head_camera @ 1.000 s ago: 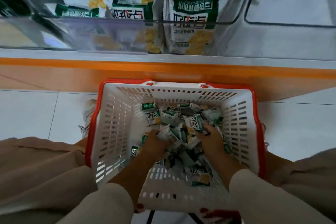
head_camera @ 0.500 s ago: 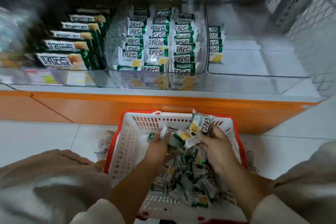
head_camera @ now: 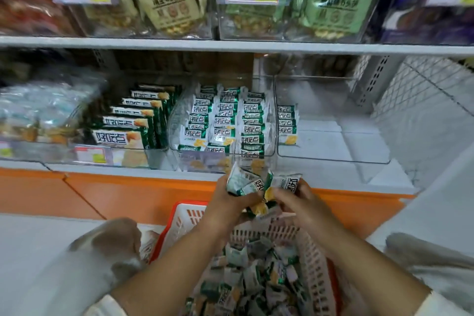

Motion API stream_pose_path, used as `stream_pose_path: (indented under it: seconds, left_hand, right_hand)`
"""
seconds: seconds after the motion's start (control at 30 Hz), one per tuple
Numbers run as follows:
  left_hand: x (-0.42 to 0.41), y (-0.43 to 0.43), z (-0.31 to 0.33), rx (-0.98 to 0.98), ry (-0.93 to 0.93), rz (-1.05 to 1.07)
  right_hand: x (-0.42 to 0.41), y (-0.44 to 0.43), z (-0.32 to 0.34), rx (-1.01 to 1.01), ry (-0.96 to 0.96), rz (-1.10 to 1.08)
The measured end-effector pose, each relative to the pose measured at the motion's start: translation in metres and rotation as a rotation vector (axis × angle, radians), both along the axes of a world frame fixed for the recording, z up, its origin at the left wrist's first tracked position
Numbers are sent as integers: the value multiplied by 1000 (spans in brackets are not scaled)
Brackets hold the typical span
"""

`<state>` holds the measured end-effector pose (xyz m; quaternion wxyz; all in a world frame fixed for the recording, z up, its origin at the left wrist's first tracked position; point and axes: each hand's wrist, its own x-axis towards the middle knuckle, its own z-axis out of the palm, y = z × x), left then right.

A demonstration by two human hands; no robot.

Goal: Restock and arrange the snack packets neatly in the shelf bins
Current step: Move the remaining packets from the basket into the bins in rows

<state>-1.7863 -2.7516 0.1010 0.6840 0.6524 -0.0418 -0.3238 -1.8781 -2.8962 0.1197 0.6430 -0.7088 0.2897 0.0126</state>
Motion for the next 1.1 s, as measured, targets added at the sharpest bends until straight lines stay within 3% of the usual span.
stream_pose_path:
  seconds: [0.1, 0.37, 0.67, 0.77, 0.93, 1.1]
  left_hand:
    - [18, -7, 22, -28, -86, -14]
    - [74, -25, 50, -13, -272, 68]
    - [104, -49, 50, -1, -358, 61]
    - [110, -53, 45, 6, -336, 73]
    - [115, -51, 45, 21, -343, 89]
    - [113, -51, 46, -12, -314, 72]
  right_hand:
    - [7, -22, 35, -112, -98, 60]
    - [56, -119, 54, -470, -174, -190]
    - [146, -163, -7, -861, 147, 286]
    - [159, -164, -16, -854, 185, 314]
    - [169, -163, -24, -764, 147, 126]
    - [169, -162, -27, -810, 197, 124]
